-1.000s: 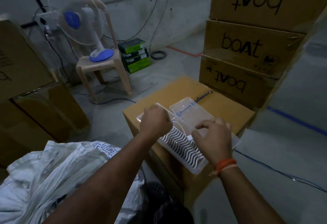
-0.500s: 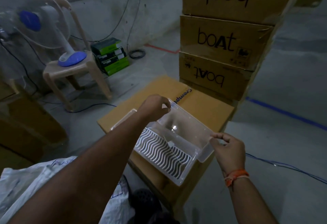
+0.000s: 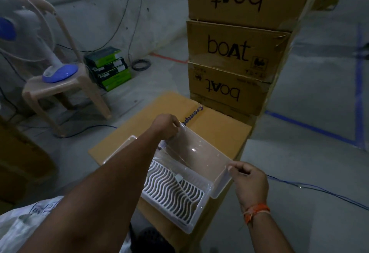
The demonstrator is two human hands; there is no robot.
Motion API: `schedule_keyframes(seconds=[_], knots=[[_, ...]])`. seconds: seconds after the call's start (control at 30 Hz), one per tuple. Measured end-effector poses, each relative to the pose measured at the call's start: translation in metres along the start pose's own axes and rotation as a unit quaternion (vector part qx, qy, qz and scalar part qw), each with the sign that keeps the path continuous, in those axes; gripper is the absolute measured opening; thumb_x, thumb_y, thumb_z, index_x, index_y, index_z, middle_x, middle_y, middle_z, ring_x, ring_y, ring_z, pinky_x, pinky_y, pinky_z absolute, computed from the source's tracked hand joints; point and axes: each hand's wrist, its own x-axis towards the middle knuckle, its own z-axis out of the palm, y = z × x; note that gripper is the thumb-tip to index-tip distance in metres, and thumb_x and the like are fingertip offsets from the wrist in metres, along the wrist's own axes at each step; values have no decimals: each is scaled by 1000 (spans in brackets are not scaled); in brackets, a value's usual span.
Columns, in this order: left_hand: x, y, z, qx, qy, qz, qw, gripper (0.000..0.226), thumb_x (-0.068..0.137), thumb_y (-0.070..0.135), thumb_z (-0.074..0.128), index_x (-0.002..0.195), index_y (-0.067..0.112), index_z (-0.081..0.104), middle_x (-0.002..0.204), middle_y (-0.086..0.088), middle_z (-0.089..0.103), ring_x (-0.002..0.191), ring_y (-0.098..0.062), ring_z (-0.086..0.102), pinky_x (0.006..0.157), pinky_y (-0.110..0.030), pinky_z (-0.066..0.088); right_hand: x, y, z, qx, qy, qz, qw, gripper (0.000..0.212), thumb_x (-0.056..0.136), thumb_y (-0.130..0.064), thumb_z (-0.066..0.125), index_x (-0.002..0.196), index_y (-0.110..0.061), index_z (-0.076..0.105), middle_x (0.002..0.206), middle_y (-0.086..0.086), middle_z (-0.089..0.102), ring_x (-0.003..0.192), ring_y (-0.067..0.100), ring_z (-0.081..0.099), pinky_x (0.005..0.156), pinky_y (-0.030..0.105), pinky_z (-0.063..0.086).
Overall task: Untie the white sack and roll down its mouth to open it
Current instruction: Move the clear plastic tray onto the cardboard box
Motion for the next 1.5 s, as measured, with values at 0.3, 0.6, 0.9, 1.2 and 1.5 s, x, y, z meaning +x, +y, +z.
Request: schedule_keyframes(seconds=[0.3, 0.6, 0.9, 1.2, 1.5], knots=[[-16, -15, -33, -243, 148, -116, 952, 53, 98, 48, 68, 59, 14, 57, 62, -16, 71, 74, -30, 78, 72, -38, 58, -29, -54, -10, -14, 68, -196, 978, 26, 81, 2, 77, 76, -22, 70, 79, -5, 73, 66, 16, 66, 67, 24, 56], [-78, -24, -65, -334, 236, -203, 890, 26, 70, 21, 79, 83, 12, 59, 94, -13, 70, 96, -32, 72, 82, -35, 61, -84, -74, -10, -34, 63, -286, 955, 28, 86, -2, 75, 110, -17, 72, 95, -10, 71, 77, 12, 71, 70, 21, 57], [-115, -82, -51, -468, 225, -169, 837, 23, 65, 21, 88, 81, 19, 72, 98, -21, 78, 90, -33, 74, 93, -51, 62, -127, -62, -6, 154, 15, -38, 987, 18, 88, -9, 75, 82, -26, 75, 94, 3, 77, 89, 23, 72, 86, 38, 59], [-181, -108, -47, -308, 271, -172, 896, 21, 89, 25, 82, 108, 18, 81, 99, -3, 80, 97, -24, 76, 95, -39, 62, -164, -52, 4, -56, -14, -143, 988, 15, 87, -13, 77, 101, -16, 79, 83, 7, 72, 71, 13, 64, 61, 15, 43], [-188, -126, -33, -276, 261, -210, 901, 14, 91, 25, 81, 105, 23, 80, 109, -3, 81, 103, -22, 75, 95, -44, 63, -181, -44, 14, -186, -35, -200, 961, 24, 89, -17, 74, 113, -19, 75, 94, 8, 64, 74, 15, 57, 71, 21, 43]])
